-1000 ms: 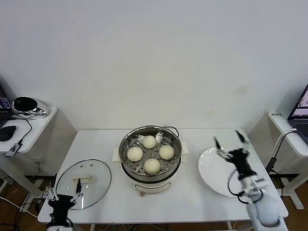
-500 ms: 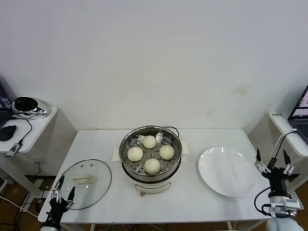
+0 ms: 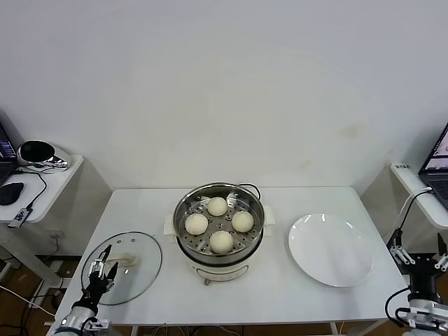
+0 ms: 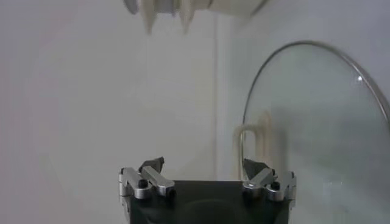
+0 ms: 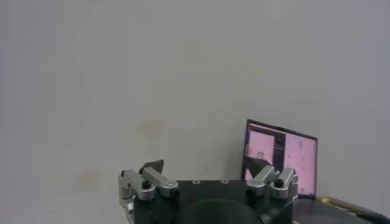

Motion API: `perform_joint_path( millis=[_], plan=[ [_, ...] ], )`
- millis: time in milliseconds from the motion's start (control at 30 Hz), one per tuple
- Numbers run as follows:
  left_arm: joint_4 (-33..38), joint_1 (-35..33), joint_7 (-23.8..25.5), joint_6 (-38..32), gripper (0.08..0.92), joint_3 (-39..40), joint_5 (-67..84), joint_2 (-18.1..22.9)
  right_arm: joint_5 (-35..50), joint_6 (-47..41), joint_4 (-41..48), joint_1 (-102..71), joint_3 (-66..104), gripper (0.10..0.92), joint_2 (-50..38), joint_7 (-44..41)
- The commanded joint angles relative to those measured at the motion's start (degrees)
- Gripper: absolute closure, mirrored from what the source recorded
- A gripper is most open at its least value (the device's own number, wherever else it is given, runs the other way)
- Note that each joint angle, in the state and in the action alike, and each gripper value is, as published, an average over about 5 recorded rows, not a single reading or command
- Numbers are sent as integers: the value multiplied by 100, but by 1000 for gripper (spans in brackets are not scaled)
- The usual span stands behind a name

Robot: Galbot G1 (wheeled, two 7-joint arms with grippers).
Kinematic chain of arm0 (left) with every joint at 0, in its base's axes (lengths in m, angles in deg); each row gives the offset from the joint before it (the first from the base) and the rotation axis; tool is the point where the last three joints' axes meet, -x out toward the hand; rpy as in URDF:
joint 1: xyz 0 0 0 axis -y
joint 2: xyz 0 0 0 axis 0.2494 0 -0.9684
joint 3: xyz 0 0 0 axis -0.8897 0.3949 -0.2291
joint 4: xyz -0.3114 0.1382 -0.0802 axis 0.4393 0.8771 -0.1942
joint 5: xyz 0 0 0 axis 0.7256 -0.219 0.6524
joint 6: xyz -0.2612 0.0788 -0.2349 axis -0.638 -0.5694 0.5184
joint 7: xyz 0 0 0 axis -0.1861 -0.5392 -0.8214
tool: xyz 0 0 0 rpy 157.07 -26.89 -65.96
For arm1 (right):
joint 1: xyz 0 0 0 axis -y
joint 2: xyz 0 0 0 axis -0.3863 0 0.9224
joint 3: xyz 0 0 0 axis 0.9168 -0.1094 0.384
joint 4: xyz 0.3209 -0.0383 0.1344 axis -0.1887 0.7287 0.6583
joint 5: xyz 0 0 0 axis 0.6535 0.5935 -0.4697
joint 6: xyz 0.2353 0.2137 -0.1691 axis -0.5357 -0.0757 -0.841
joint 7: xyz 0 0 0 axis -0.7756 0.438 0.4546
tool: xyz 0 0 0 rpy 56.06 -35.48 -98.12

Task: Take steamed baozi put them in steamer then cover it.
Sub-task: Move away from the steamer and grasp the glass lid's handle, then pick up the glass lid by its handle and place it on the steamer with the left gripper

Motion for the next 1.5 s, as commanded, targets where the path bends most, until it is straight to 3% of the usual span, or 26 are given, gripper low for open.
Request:
perform_joint_path(
  millis=[33,500,1000,1300,1500],
  plan=[
    [-511,646,69,-1,177,248,-253,-141,-24,5,-2,-72,131,203,91,54],
    [-884,1112,174,-23,190,478,-71,-175,-34,22,21,-83,98,203,99,18],
    [-724,908,20,-49,596,353,84,-154,12,-57,-68,-148,71,203,75,-37],
    [716,-19,88,451,841,-367,601,-207,-52,-35,-103,-194,-74,203,73,-77],
    [2364,-890,670,1929,863,-1088,1242,-374,-105,-102,-194,-264,-217,203,81,-57]
  ],
)
